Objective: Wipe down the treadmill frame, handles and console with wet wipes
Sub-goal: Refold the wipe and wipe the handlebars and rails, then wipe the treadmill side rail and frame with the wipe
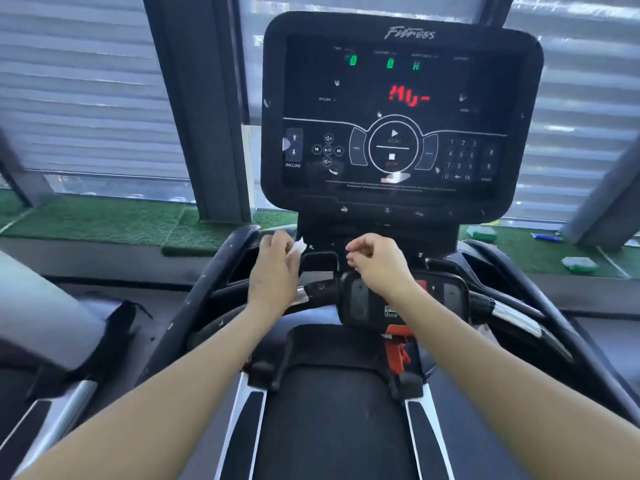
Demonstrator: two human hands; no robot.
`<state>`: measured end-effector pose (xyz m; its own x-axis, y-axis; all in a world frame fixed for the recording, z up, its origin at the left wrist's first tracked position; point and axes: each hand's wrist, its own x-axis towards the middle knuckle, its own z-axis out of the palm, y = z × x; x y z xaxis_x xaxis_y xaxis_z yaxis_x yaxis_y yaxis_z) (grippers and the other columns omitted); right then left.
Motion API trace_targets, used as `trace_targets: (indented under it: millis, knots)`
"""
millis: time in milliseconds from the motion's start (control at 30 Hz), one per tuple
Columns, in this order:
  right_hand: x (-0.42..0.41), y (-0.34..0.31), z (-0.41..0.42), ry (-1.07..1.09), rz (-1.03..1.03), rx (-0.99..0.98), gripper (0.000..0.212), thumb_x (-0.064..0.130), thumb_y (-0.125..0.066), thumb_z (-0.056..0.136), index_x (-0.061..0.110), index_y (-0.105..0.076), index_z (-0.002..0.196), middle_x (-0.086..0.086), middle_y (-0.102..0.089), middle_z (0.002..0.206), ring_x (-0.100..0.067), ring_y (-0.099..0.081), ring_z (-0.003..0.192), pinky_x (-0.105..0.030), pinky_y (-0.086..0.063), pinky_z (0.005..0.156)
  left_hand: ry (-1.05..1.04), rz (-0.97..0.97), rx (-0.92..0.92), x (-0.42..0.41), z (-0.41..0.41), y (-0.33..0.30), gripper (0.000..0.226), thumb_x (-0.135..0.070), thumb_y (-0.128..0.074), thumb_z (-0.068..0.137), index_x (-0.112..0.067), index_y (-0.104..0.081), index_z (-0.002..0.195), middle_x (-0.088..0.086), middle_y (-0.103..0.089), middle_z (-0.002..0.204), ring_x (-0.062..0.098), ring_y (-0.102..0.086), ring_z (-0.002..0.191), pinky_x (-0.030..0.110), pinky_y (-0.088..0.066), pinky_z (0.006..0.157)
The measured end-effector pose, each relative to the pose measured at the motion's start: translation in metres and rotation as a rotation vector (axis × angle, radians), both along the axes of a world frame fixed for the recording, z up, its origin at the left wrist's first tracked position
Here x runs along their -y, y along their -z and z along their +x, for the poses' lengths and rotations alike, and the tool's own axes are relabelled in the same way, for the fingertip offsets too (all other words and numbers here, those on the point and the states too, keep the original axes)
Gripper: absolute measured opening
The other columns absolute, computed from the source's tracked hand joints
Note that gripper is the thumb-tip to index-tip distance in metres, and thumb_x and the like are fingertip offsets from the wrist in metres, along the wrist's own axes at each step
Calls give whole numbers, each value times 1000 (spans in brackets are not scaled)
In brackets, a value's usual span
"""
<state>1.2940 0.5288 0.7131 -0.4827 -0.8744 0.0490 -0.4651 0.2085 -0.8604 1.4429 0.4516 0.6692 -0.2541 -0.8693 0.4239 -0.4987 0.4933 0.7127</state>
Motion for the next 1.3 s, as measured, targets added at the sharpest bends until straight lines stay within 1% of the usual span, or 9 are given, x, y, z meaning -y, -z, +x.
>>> trace_targets:
  millis: [200,333,467,600,733,833,1000,1167,1300]
  knots:
    - [-4,2,-9,-101,13,-308,24,5,-46,91,18,-65,97,2,-68,96,-13,-63,86,-20,-50,71,193,-73,414,-19,-22,26,7,-18,-41,98,-14,-40,93,5,-52,83,36,-52,70,38,-35,57]
    - [-6,12,-15,-259,139,-606,28,16,-43,96,15,-65,113,0,-59,116,-20,-56,107,-36,-49,86,244,-101,459,-26,-9,39,31,-18,-44,98,-18,-53,128,6,-64,113,33,-64,91,41,-50,70]
    - [-4,21,-18,-344,256,-828,33,36,-37,100,18,-62,112,-2,-63,111,-24,-56,104,-39,-46,86,270,-194,425,-19,-5,38,38,-23,-41,98,-25,-56,132,-10,-59,131,19,-65,104,32,-53,78]
    - [1,14,-21,-368,336,-771,32,39,-39,100,21,-63,109,-1,-66,105,-26,-59,100,-37,-47,81,338,66,406,-7,-12,29,38,-21,-43,99,-39,-53,131,-8,-65,122,23,-61,109,33,-47,83]
    - [2,14,-20,-380,359,-795,33,39,-36,101,22,-60,114,-2,-65,108,-26,-58,100,-37,-48,81,134,-127,582,-28,-13,27,43,-14,-47,97,-38,-51,133,-9,-64,123,25,-64,100,27,-38,66]
    - [1,16,-20,-379,347,-823,33,38,-34,102,21,-58,118,-1,-64,113,-26,-58,104,-38,-46,86,219,-224,533,-41,-5,48,81,19,-70,57,-21,-60,126,-1,-63,125,24,-71,69,26,-49,41]
    - [1,17,-20,-375,331,-818,33,38,-35,101,22,-58,119,-1,-64,113,-25,-58,104,-37,-45,86,293,-87,532,-17,-18,40,42,-10,-43,97,-28,-49,135,-6,-55,133,17,-57,112,33,-50,81]
    - [0,18,-21,-372,308,-835,35,39,-34,101,22,-58,120,-1,-64,114,-26,-57,105,-38,-44,87,211,-42,521,-17,-24,29,35,-25,-39,101,-34,-54,132,-4,-64,120,23,-59,107,27,-36,72]
    - [1,24,-22,-356,285,-824,34,39,-35,101,22,-59,119,-1,-64,114,-25,-56,106,-38,-43,88,245,-235,514,-37,-9,40,54,7,-59,82,-17,-56,130,1,-61,128,25,-65,106,27,-51,69]
